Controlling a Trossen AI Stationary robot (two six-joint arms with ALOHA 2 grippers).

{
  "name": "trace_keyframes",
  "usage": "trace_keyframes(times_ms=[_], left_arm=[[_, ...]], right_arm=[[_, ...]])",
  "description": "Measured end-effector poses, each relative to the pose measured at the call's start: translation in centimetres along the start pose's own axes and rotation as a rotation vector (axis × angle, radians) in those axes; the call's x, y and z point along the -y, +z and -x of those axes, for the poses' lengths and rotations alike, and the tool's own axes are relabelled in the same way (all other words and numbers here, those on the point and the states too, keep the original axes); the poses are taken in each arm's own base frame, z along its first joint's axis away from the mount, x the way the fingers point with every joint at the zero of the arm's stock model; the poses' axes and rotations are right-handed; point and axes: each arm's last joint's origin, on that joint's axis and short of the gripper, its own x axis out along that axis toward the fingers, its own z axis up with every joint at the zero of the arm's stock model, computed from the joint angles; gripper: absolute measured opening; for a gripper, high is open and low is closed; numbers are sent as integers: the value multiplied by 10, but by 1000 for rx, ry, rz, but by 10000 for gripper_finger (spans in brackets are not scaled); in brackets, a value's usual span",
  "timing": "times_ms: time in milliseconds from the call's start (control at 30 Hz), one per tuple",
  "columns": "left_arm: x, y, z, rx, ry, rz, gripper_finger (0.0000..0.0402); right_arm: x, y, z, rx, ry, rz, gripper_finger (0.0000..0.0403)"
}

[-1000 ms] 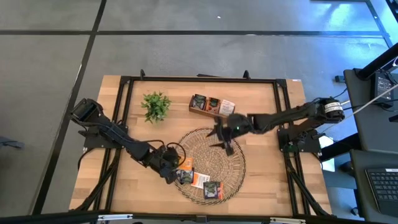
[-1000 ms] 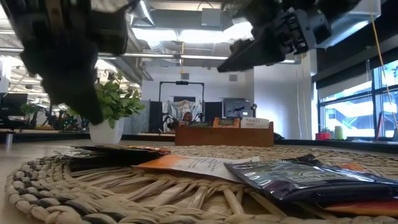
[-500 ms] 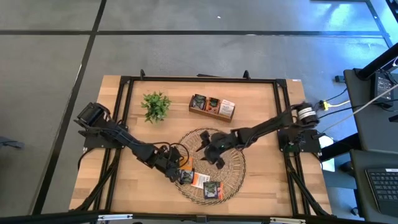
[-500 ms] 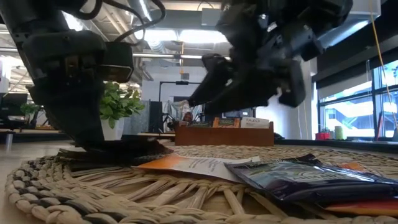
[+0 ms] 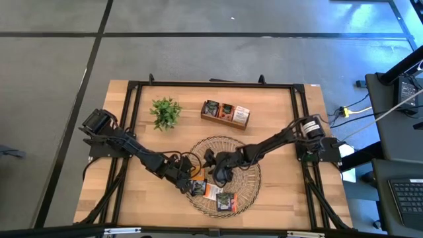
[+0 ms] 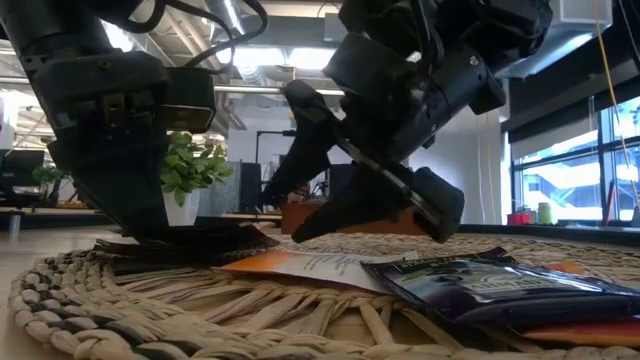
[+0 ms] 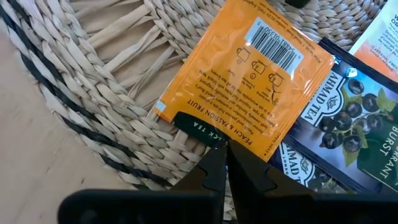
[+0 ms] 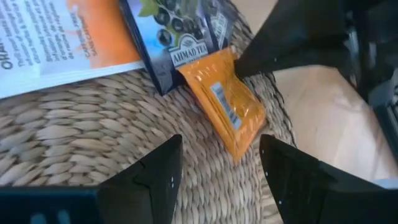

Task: Pick & Place Tea
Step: Put the orange tea bag into the middle section of the wooden organizer

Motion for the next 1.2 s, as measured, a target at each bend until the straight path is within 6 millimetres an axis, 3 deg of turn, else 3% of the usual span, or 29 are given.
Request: trace_keyframes(times_ms=[633, 1000, 1200], left_arm=[[0, 0, 0, 18, 9, -6, 14], [0, 1, -1, 27, 9, -5, 14], [0, 1, -1, 26, 6, -4, 15]], right_arm=[[2, 2, -2, 38, -13, 140, 214], [3, 4, -24, 40, -71, 158, 213], [5, 10, -24, 4, -98, 167, 168]])
